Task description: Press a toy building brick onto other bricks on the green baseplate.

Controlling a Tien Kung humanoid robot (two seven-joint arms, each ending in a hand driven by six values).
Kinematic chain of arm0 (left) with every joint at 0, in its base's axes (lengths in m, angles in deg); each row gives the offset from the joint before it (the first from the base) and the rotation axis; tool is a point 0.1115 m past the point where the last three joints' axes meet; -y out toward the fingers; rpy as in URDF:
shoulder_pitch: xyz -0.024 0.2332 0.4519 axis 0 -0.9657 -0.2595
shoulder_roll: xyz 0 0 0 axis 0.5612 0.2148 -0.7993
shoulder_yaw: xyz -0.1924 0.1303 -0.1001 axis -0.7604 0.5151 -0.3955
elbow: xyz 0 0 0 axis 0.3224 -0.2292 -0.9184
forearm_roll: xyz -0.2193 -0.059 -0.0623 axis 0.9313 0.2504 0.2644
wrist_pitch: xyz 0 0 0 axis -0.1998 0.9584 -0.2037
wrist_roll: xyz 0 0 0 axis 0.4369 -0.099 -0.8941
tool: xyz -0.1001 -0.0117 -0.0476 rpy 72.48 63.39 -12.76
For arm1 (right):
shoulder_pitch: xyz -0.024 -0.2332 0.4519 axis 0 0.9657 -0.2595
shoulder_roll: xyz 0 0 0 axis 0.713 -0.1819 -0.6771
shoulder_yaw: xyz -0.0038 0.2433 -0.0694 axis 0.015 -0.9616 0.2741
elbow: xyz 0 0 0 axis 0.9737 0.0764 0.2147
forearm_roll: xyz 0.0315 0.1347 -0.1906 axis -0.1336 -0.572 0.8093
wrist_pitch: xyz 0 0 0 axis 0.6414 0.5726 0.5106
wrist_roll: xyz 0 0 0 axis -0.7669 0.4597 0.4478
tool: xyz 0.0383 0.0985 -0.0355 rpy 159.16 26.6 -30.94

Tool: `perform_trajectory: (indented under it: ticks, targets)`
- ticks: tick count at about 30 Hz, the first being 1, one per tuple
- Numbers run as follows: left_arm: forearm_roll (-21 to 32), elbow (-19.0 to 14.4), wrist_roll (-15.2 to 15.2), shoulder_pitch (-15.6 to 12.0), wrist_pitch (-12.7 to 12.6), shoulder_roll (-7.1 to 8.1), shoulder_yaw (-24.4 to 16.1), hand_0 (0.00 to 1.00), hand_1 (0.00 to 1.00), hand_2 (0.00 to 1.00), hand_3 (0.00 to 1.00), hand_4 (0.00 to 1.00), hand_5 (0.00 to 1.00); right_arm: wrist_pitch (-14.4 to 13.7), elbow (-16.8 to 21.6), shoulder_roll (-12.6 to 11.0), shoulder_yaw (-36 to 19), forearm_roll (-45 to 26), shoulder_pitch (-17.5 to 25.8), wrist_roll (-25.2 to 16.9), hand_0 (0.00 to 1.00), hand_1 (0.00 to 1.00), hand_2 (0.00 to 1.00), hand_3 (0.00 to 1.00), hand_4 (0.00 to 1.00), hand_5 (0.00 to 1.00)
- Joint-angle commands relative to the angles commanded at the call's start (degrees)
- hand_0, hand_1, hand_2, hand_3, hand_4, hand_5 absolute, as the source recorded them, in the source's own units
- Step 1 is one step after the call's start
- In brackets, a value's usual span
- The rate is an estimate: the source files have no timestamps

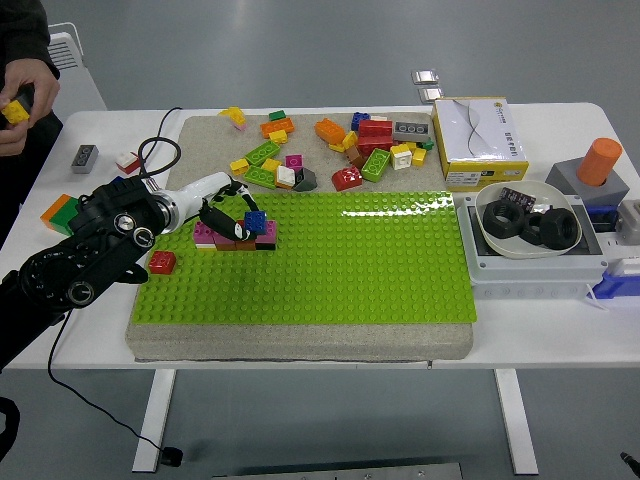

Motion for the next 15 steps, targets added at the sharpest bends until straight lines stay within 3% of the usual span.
perform_trajectory:
  ticks: [8,15]
  targets:
    - [3.96,2.71,0.35,2.1,1.88,-0.75,2.15,0.998,0.998,0.996,0.519,0.843,0.002,0.14,0.0,-0.12,-0.87,1.18,-0.03,-0.05,0.52,0.608,0.715,0.809,0.9,0.998]
    - [4.33,4.24,0.03,3.12,1.78,-1.44,3.26,0.998,0.998,0.994,0.52,0.844,0.002,0.24,0.0,-0.14,-1.31,1.93,-0.1,-0.08,0.52,0.608,0.715,0.809,0.902,0.998]
